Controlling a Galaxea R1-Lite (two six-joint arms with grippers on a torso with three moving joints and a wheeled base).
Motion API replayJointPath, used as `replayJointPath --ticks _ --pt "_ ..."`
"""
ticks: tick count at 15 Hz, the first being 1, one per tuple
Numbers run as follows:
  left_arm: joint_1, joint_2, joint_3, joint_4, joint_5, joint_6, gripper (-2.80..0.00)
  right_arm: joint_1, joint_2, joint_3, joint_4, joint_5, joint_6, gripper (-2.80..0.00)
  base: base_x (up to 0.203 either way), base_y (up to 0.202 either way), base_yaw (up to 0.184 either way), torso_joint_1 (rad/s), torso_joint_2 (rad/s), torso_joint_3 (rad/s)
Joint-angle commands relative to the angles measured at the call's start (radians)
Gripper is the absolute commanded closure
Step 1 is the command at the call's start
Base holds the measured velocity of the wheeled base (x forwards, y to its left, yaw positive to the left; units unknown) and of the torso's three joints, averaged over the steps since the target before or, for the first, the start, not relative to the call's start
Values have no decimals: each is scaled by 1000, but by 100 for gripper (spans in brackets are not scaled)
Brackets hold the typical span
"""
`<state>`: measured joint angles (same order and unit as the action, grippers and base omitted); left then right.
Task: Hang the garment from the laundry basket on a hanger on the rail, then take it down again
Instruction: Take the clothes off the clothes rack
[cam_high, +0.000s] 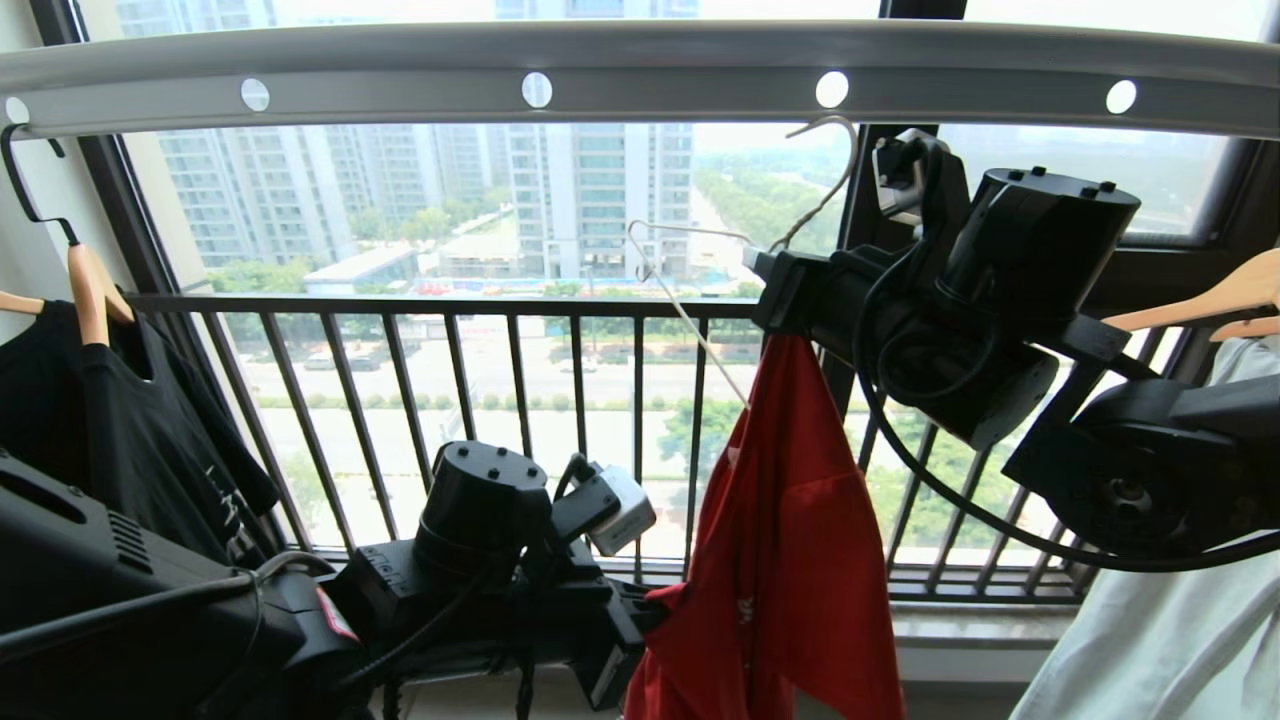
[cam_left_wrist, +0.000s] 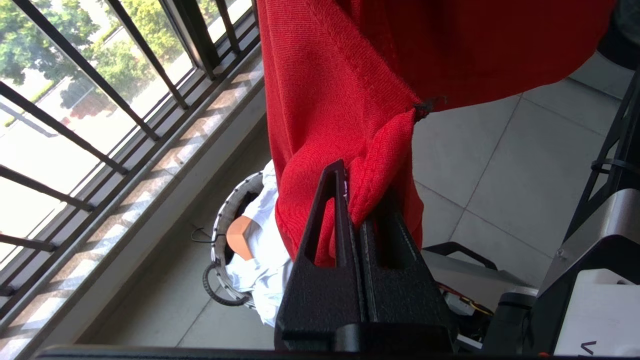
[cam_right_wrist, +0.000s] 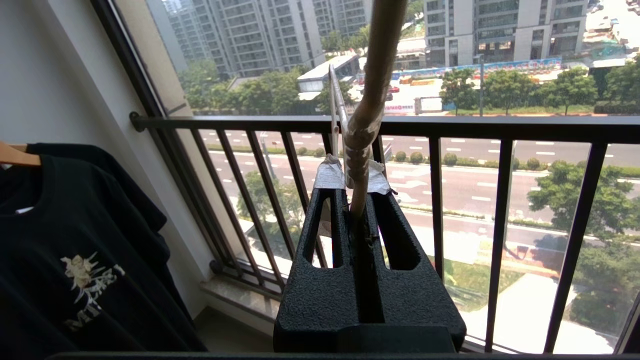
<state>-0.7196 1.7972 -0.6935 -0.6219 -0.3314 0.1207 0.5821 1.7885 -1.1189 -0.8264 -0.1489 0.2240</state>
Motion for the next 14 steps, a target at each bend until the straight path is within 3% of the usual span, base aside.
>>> replayJointPath --ticks 1,4,5,7,9,11,14 --pt "51 56 -71 -8 54 -40 0 1 3 1 -5 0 1 0 0 0 0 0 0 0" --pt "168 119 -191 -10 126 -102 0 1 3 5 -4 0 0 0 0 0 0 0 0 0" --pt "192 136 -225 -10 179 -109 0 1 3 12 -4 2 -1 0 0 0 0 0 0 0" --pt "200 179 -260 -11 251 -126 0 0 8 31 -4 10 -3 0 0 0 0 0 0 0" --pt "188 237 -308 -12 297 -194 0 -5 32 34 -6 18 -2 0 0 0 0 0 0 0" --pt "182 285 -371 -12 410 -244 0 -8 58 32 -58 40 7 0 0 0 0 0 0 0" --pt "149 251 -332 -5 406 -243 0 -5 109 18 -185 37 26 0 0 0 0 0 0 0"
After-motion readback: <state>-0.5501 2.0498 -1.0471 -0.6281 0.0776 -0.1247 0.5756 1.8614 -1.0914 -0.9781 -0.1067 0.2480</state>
